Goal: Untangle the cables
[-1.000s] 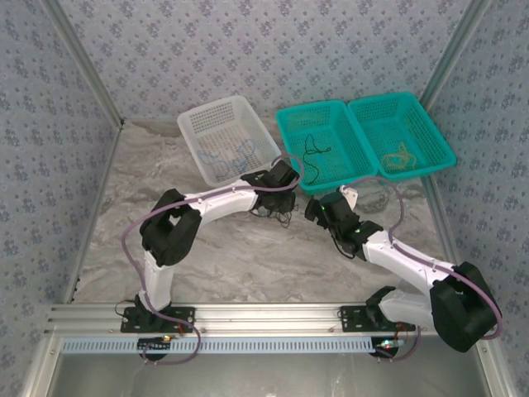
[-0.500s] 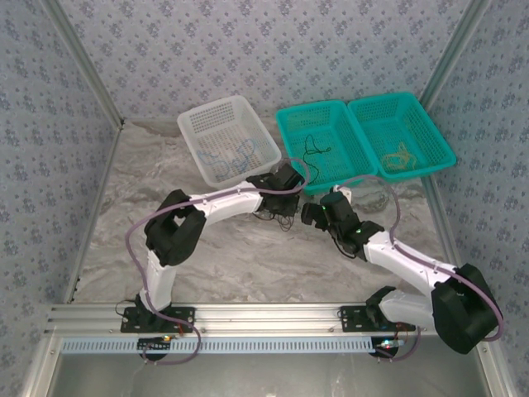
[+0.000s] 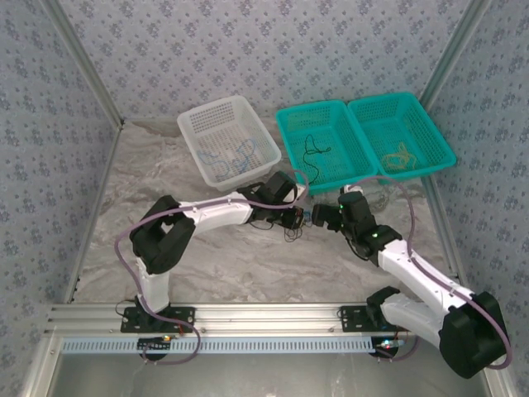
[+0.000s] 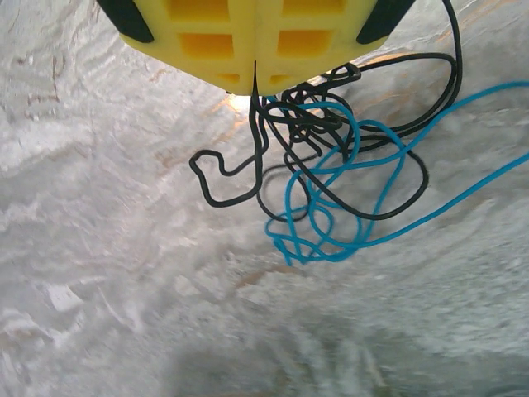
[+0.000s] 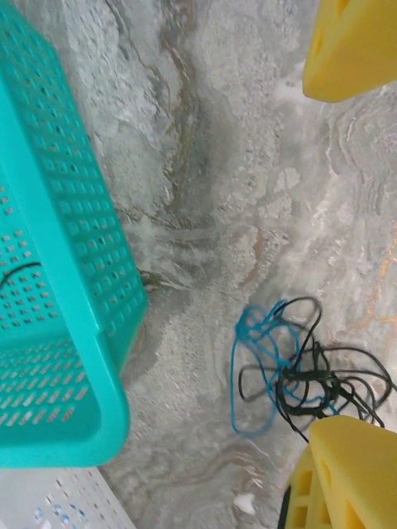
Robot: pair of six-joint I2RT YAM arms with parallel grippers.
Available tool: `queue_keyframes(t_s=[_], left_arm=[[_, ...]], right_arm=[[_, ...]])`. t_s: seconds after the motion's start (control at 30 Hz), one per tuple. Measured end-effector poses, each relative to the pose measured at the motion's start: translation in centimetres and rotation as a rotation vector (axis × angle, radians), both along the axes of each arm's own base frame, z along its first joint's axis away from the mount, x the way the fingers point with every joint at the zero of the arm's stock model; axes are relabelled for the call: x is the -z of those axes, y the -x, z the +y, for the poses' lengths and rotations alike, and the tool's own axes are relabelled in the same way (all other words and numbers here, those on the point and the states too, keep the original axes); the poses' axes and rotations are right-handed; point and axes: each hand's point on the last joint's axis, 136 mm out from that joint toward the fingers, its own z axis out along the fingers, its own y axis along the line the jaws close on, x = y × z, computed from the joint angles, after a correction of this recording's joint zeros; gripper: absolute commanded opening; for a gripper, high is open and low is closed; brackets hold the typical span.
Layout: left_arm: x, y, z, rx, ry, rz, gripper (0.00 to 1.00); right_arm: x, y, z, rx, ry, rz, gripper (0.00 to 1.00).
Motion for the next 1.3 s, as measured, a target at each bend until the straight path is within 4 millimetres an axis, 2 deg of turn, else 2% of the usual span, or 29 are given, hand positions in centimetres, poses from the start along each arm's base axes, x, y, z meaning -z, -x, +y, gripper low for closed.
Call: queue_keyframes(t_s=[0.23,0.33,0.4,0.57,0.77,1.0,1.3], left_arm=[[2.1,1.8,0.7,0.078,-0.03,0.0,0.01],[2.4,1.9,0.8,0.077,-0.031,0.001,0.01],[2.1,1.6,0.5,0.077,-0.016,-0.011,0.01],[1.8,1.4,0.1,0.077,0.012,-0.027,0.01],[2.3,1.4,0.3,0.075,0.033,-0.011,0.01],[2.8,1.3,0.8,0.06,0.044,0.005,0.01],[2.7,1.2,0.7,0.059,0.052,0.006,0.01]], right_arm=[[1.4,1.0,1.8,-0.115,-0.128,0.105,0.9],[2.3,1.3,2.4,-0.116,-0.184,0.161,0.71],[2.9,1.6,2.8,-0.124,-0.213,0.18,0.63],[3.9,2.1,4.2,-0.212,-0.269,0.203,0.53],[4.7,1.5,5.4,-0.274,-0.298,0.21,0.35],[5.4,0.6,6.0,-0.276,-0.32,0.205,0.28],[5.8,0.3,6.7,-0.297,-0.349,0.21,0.28]])
